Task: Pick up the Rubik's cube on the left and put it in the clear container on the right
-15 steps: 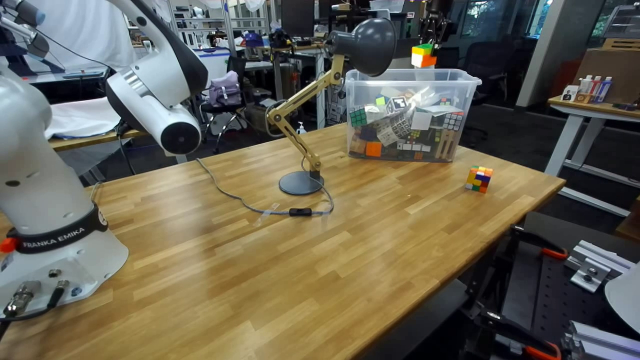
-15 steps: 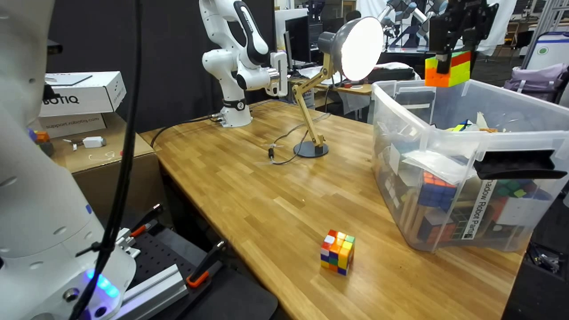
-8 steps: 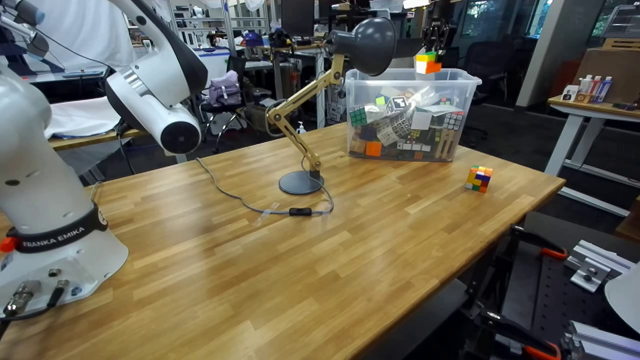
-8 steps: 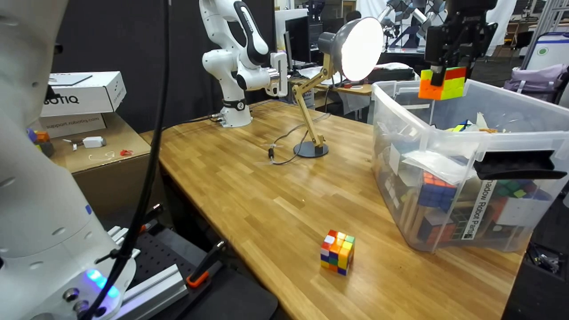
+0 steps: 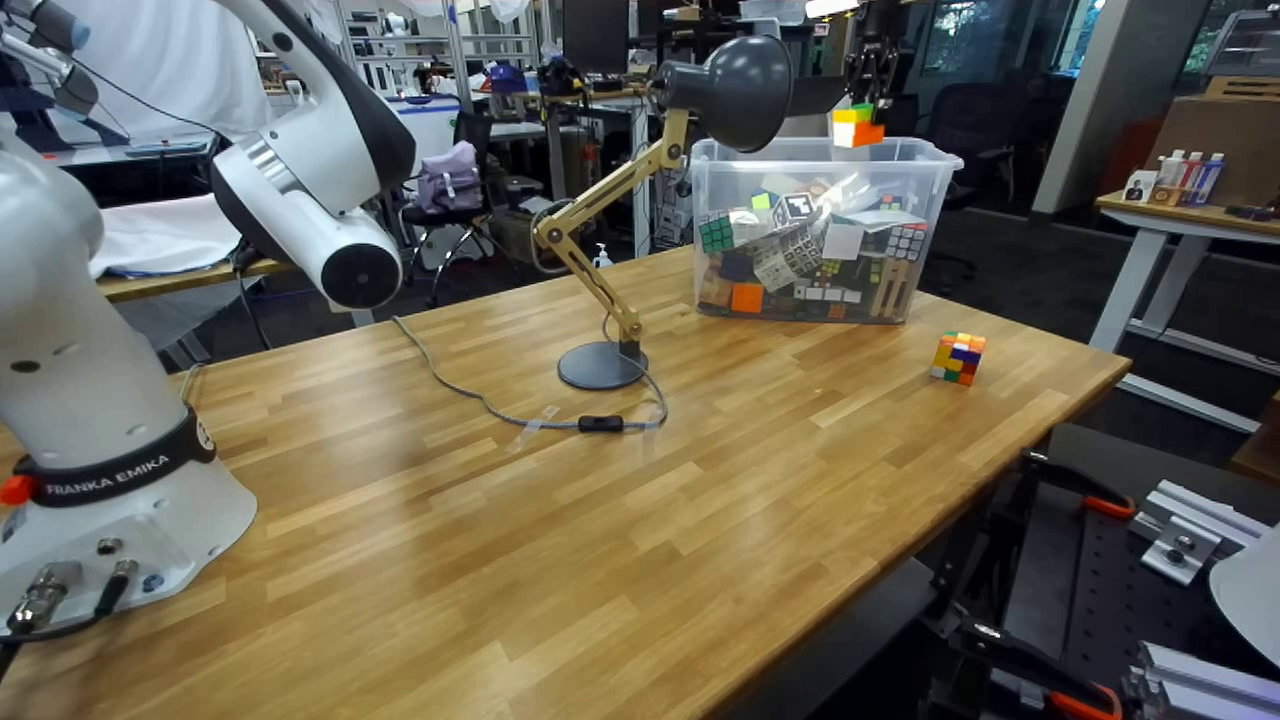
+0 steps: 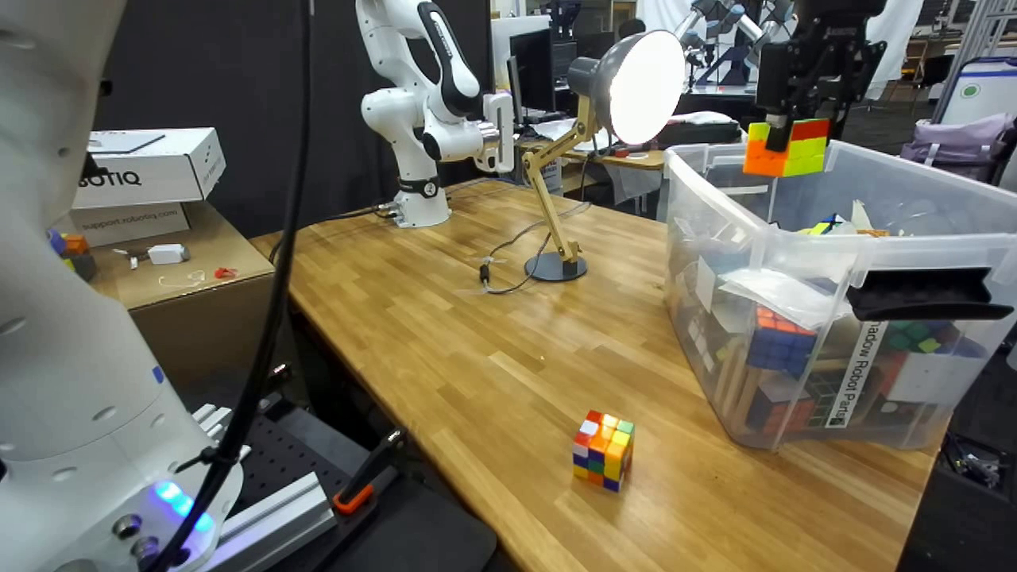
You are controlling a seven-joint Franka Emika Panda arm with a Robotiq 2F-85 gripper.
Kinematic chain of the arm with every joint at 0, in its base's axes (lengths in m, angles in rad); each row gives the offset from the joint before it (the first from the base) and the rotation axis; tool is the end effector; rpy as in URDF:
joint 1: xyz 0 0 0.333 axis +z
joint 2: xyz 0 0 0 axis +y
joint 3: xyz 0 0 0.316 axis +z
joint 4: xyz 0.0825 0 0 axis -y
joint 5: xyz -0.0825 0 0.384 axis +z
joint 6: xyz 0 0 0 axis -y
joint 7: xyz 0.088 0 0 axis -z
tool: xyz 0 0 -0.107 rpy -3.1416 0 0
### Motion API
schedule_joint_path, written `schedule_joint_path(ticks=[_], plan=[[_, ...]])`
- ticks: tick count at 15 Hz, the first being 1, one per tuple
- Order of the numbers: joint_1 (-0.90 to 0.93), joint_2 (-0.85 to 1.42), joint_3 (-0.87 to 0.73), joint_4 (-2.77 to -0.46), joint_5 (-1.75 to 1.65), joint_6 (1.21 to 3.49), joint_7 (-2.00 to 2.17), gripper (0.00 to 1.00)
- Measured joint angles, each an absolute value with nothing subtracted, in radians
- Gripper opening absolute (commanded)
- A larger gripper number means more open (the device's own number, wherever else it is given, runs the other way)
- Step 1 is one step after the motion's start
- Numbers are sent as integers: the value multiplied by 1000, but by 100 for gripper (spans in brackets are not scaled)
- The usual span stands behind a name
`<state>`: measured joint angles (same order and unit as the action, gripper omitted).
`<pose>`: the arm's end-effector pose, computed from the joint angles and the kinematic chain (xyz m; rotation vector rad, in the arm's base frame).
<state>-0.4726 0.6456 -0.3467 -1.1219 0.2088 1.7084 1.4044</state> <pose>0.5603 -0.4660 0.4464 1.4318 -2.7872 -0.0393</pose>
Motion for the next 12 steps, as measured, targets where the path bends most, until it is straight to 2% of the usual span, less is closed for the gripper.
schedule_joint_path(ticks=[5,6,9,12], plan=[[-473,646,-347,-1122,209,1662,1404,37],[-473,646,-347,-1122,209,1654,1405,80],[-475,646,-346,-1120,211,1634,1405,99],[-478,646,-344,-1112,218,1615,1406,100]])
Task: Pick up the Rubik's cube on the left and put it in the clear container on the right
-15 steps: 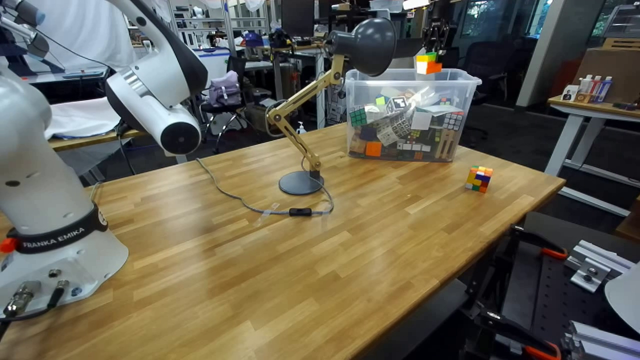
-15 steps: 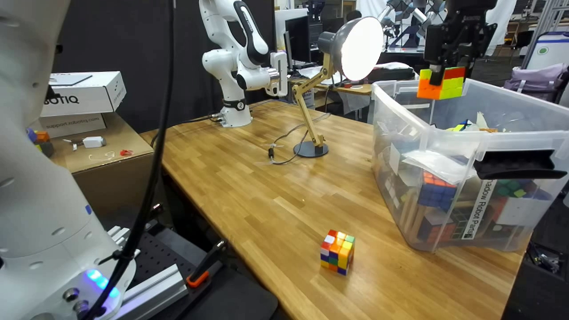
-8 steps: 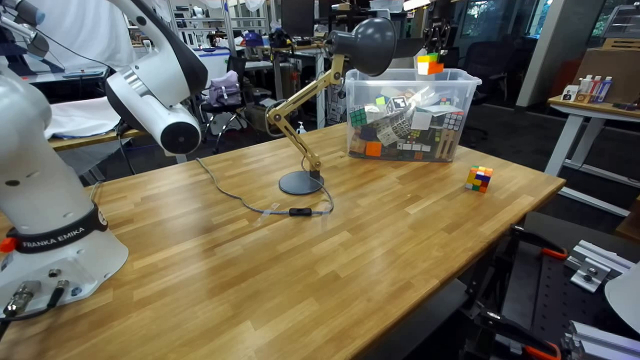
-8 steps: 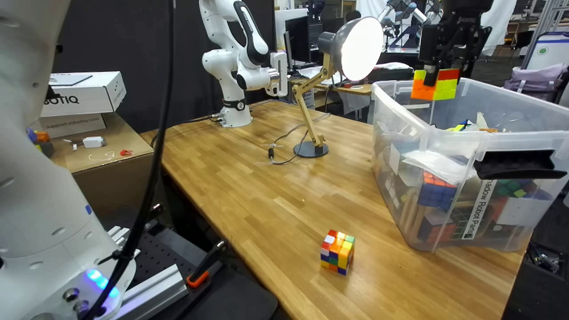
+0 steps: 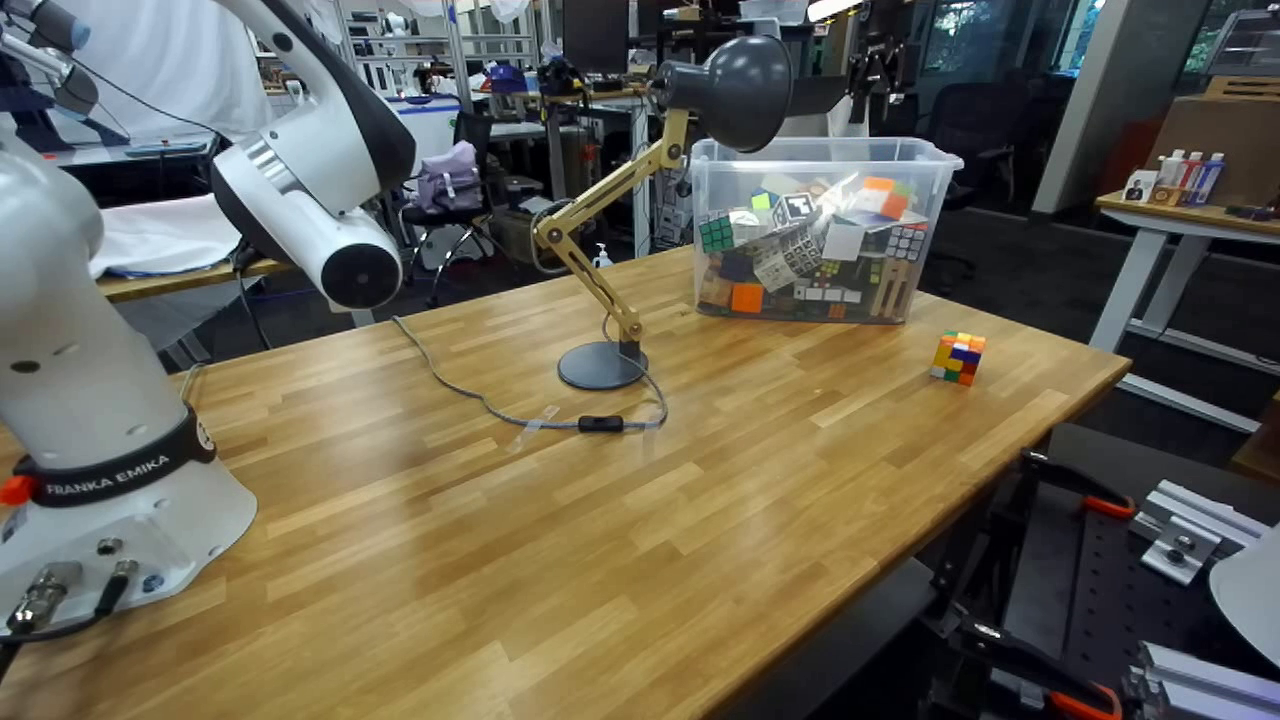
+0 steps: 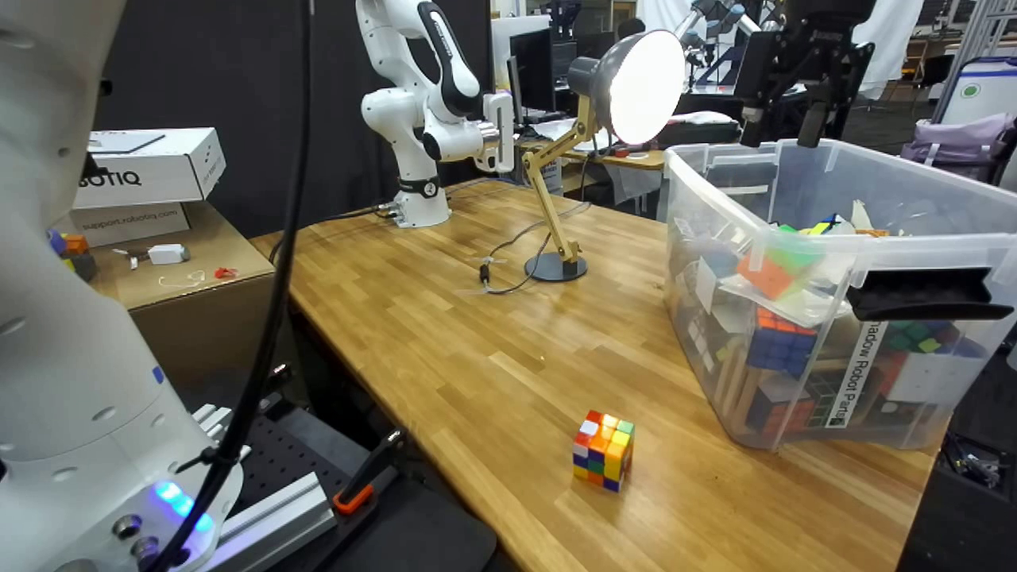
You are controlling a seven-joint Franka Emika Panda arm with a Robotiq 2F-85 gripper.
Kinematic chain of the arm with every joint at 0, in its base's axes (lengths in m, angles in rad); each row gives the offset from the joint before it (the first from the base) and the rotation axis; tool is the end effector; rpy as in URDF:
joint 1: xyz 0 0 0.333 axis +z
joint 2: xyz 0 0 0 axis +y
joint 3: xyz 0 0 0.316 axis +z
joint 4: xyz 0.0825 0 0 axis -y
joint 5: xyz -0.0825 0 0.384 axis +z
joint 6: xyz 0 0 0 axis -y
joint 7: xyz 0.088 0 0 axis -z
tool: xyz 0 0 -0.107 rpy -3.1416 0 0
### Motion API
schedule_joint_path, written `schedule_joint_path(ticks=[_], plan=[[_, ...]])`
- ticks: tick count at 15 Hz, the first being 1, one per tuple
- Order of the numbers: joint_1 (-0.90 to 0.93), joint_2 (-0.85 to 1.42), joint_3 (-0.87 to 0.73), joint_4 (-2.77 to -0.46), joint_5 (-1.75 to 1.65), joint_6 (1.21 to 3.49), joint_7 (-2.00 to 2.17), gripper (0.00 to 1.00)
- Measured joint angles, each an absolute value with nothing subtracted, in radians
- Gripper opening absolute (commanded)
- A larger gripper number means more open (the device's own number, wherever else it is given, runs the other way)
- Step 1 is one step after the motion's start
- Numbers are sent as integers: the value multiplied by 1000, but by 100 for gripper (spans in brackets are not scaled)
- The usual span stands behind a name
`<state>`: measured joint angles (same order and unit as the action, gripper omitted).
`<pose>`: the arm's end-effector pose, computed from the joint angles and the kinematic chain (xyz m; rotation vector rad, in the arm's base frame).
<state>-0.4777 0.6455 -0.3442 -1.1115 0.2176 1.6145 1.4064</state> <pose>0.5534 -0.4596 0.4435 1.4175 -2.7722 -0.1690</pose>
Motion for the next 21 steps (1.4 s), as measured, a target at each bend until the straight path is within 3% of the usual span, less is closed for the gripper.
schedule_joint_path(ticks=[12,21], plan=[[-446,580,-342,-1128,234,1661,1346,100],[-140,313,-313,-1547,125,1993,1471,100]])
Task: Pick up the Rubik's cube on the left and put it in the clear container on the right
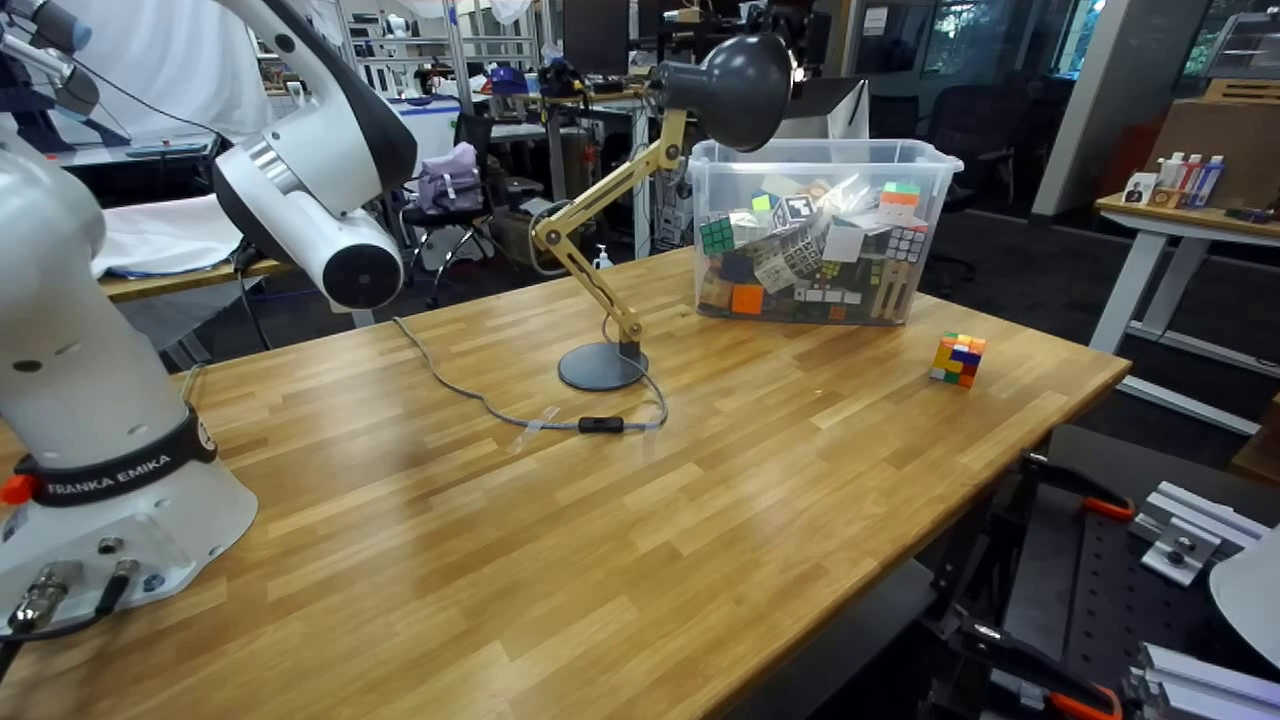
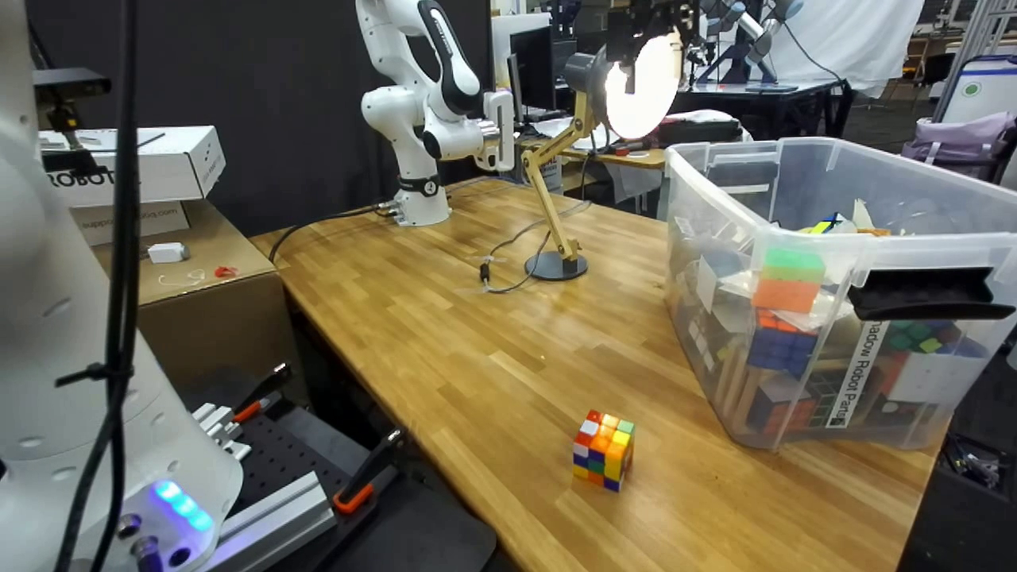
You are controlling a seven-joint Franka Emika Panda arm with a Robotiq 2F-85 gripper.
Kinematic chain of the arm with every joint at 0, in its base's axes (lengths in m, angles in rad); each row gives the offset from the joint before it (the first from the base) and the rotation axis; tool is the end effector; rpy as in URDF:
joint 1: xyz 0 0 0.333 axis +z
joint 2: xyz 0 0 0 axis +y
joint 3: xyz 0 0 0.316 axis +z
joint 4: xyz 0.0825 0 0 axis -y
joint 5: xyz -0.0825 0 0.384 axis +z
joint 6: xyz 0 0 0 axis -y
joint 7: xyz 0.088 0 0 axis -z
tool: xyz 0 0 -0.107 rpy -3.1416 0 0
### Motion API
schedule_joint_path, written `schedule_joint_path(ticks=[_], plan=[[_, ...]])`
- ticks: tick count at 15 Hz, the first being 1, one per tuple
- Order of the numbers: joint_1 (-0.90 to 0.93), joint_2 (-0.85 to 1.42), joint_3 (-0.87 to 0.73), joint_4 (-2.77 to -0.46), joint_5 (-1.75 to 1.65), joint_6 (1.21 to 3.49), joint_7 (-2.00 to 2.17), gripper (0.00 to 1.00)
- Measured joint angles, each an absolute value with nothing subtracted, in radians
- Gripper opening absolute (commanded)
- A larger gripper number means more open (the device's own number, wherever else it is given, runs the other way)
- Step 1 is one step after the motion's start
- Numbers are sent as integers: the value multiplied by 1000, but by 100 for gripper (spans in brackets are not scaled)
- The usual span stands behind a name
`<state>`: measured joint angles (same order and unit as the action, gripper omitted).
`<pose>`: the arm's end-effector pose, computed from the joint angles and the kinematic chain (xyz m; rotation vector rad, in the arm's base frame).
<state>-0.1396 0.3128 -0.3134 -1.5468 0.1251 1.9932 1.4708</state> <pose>0.6133 -0.2625 0.4922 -1.7134 2.5143 -0.1810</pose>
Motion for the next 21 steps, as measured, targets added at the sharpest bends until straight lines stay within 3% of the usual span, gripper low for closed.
schedule_joint_path(ticks=[9,15,21], plan=[[-70,61,-240,-1975,-73,2182,1715,100],[-71,59,-228,-2024,-278,2185,1945,100],[-72,59,-220,-2035,-261,2185,1964,100]])
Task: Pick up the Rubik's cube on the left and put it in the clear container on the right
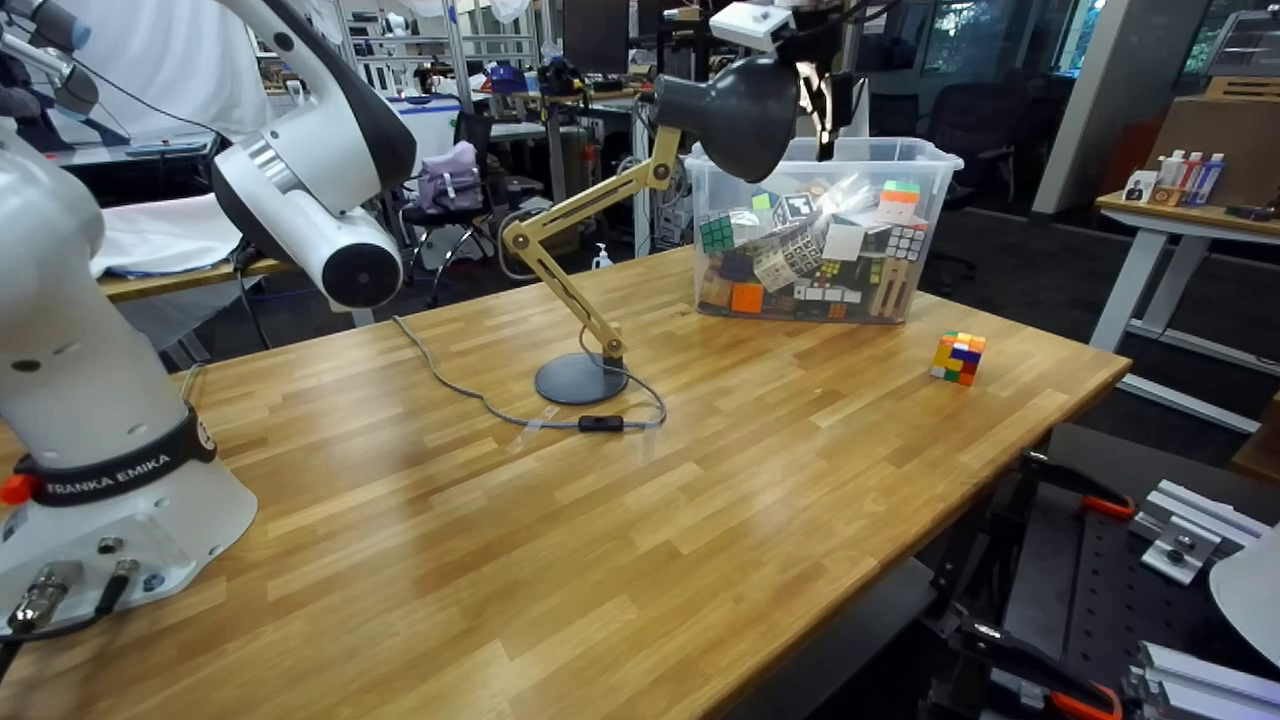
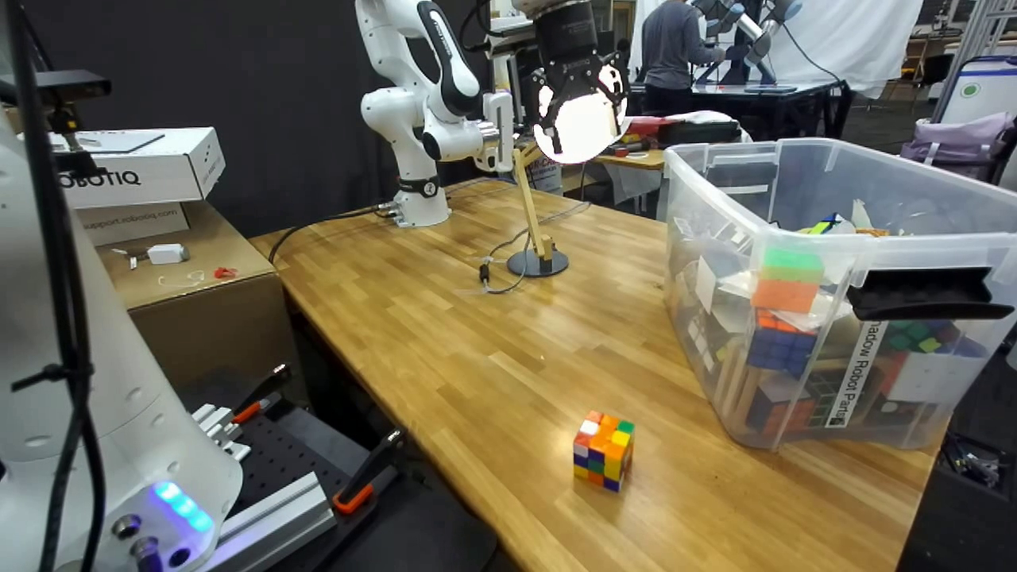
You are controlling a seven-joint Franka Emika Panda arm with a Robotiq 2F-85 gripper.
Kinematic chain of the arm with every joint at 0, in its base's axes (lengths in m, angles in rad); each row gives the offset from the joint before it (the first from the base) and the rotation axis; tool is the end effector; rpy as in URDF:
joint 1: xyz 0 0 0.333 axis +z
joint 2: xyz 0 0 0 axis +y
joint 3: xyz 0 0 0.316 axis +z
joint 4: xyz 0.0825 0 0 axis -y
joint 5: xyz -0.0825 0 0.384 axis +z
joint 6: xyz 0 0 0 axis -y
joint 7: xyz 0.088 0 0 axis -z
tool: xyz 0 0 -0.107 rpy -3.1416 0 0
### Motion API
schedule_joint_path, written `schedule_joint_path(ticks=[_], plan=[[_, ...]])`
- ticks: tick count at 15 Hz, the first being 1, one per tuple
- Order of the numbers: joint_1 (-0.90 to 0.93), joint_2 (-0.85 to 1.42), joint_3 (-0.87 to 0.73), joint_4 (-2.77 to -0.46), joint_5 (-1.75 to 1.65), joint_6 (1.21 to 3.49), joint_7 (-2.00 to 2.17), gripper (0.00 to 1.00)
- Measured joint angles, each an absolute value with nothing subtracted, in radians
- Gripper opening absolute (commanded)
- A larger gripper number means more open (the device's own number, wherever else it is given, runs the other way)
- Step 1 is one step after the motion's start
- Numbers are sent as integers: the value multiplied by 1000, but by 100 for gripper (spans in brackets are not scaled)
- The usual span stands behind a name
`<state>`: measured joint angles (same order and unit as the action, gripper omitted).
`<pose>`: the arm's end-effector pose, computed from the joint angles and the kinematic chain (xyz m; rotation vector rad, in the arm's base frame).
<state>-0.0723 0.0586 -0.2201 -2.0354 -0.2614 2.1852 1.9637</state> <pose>0.5460 -0.1728 0.4267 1.4907 -2.6405 0.3565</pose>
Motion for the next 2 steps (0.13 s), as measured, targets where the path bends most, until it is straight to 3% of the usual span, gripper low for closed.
schedule_joint_path(ticks=[2], plan=[[-72,59,-220,-2036,-261,2185,1964,100]])
